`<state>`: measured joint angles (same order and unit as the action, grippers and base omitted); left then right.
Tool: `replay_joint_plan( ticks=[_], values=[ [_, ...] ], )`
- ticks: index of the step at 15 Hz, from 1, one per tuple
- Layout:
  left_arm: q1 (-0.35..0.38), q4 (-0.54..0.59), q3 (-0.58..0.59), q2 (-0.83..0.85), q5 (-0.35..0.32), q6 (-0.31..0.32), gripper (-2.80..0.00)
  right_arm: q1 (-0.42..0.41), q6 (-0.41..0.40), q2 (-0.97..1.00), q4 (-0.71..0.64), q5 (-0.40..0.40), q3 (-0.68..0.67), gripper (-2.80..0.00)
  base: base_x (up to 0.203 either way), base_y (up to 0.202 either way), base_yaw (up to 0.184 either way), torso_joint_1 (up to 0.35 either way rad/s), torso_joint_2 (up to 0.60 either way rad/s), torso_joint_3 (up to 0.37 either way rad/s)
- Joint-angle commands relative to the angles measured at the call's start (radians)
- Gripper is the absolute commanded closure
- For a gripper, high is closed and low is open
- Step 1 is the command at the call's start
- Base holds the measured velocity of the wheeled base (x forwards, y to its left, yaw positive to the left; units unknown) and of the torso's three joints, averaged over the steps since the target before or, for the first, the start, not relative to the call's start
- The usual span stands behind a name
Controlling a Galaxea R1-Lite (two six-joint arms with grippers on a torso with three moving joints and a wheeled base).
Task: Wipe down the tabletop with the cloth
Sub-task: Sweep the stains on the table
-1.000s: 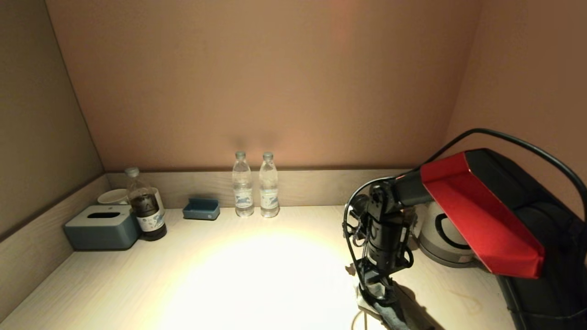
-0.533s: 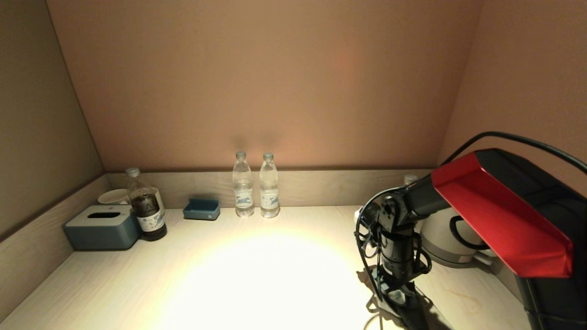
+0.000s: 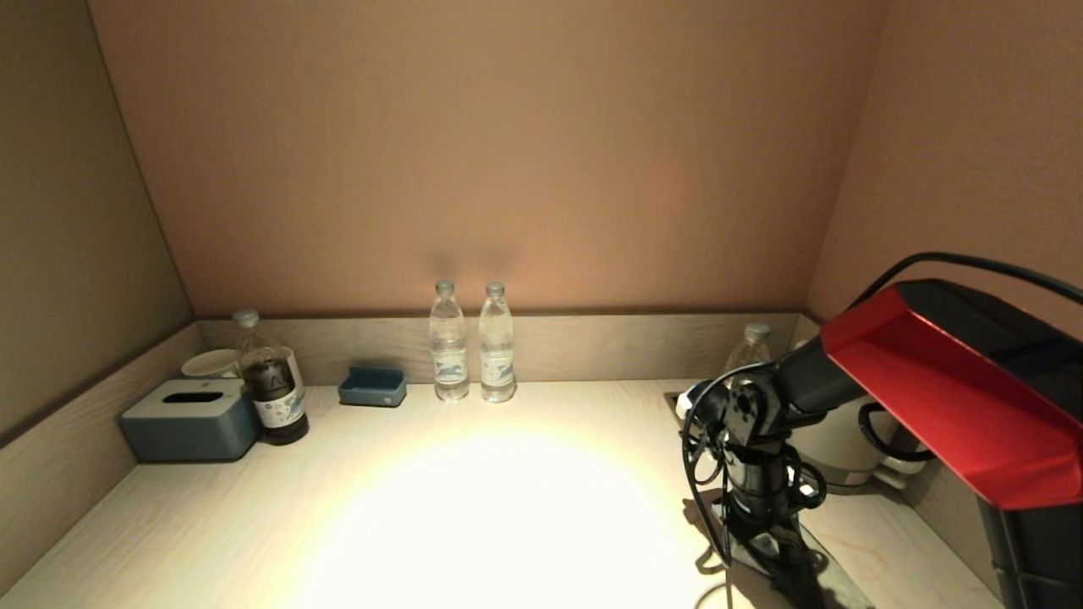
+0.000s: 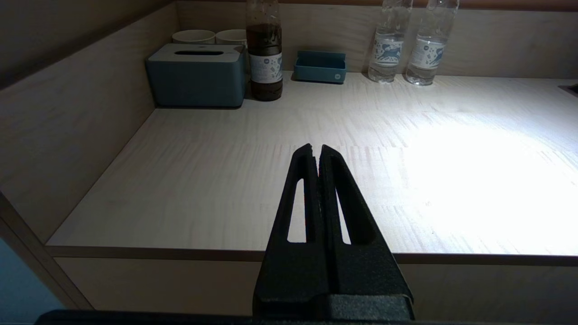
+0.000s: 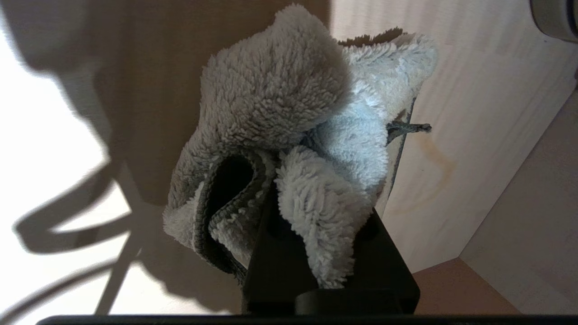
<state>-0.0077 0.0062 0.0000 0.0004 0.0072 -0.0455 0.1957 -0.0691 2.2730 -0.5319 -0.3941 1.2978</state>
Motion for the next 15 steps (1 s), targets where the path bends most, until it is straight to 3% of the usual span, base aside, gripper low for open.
replay_joint_plan(
  ticks=[1, 8, 15],
  values=[
    [0.000, 0.000, 0.000, 0.000, 0.000, 0.000, 0.00, -0.027, -0.001, -0.001, 0.089, -0.009, -0.043, 0.00, 0.000, 0.000, 0.000, 0.000, 0.00, 0.000],
    [0.000, 0.000, 0.000, 0.000, 0.000, 0.000, 0.00, -0.178, -0.020, -0.036, 0.315, -0.006, -0.207, 0.00, 0.000, 0.000, 0.000, 0.000, 0.00, 0.000],
    [0.000, 0.001, 0.000, 0.000, 0.000, 0.000, 0.00, -0.268, -0.048, -0.019, 0.359, -0.002, -0.192, 0.00, 0.000, 0.000, 0.000, 0.000, 0.00, 0.000]
  ],
)
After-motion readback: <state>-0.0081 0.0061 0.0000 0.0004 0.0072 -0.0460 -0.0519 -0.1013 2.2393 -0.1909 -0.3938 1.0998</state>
